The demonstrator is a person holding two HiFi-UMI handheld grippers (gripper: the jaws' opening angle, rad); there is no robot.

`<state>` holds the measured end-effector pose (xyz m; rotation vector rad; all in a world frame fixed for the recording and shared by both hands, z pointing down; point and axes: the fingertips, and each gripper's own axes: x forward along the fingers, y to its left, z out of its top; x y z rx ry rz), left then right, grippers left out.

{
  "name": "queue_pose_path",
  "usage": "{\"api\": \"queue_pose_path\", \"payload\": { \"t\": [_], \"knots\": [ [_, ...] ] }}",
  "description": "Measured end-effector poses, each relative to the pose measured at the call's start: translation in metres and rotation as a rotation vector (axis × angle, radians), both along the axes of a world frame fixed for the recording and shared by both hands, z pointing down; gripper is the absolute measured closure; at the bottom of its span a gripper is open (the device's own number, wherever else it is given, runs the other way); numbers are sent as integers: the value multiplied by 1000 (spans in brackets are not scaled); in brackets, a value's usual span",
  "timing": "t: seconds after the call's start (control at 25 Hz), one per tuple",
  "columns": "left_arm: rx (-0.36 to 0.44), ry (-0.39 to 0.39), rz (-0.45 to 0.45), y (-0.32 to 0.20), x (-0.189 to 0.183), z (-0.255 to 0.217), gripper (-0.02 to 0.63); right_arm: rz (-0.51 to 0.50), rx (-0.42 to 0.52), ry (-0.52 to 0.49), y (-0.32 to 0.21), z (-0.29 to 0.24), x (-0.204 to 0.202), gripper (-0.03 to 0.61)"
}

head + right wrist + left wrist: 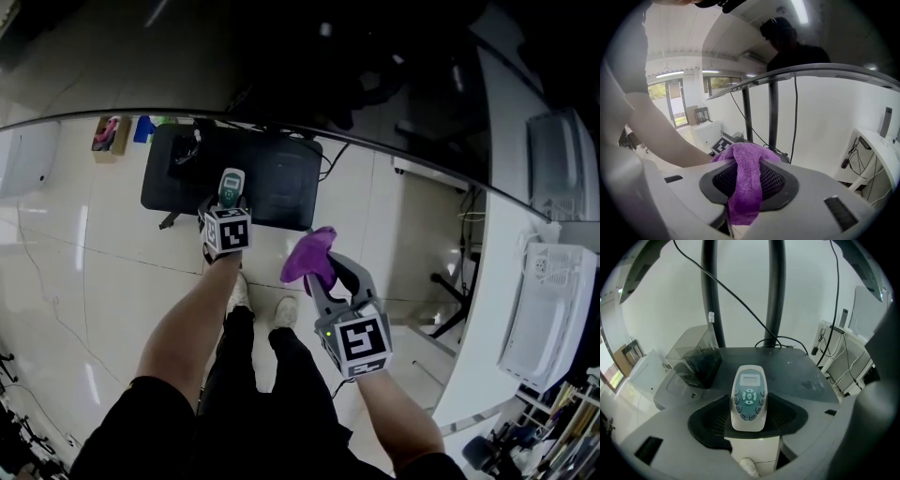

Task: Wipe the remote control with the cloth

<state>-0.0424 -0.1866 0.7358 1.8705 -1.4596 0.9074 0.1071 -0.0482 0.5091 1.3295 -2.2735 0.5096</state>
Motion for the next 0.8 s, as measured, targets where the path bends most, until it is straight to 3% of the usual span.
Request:
{"api": "queue_pose_path", "payload": {
  "t": [0.28,0.8],
  "knots": [
    [15,35,30,19,-8,-22,347,-16,3,61,-35,26,-5,459],
    [90,120,142,115,-45,-106,348,-69,-174,340,-128,200,-35,448]
  ]
}}
